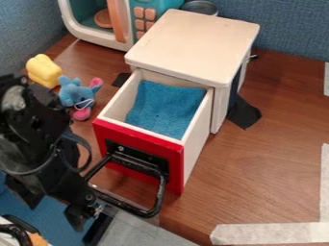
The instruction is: Closed the drawer
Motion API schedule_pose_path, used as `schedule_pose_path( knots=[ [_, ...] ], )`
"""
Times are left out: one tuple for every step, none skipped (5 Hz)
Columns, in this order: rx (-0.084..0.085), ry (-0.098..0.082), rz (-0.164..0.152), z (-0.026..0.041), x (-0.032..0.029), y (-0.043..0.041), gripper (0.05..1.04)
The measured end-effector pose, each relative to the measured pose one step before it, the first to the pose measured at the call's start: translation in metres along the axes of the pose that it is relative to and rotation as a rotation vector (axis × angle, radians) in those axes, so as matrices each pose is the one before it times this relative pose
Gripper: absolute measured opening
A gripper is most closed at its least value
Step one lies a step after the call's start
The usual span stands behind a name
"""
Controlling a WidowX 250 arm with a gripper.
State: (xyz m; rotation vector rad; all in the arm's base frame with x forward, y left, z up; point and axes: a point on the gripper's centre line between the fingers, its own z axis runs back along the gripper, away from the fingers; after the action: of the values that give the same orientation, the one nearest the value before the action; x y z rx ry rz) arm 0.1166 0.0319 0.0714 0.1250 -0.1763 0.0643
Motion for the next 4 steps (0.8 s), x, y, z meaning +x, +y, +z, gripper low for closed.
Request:
schedule_pose_path(
  knots=[
    [-0.0019,0.0044,0.0019,-0.00123,-0.00204,-0.00066,0.999],
    [-0.0063,-0.003,-0.0054,-0.00086,0.00011,-0.00345,0.999],
    [-0.0004,0.0153,-0.015,-0.00391,-0.00087,-0.00601,0.999],
    [0.0041,0.0174,-0.0101,-0.00799,0.00126,-0.00579,0.999]
  ],
)
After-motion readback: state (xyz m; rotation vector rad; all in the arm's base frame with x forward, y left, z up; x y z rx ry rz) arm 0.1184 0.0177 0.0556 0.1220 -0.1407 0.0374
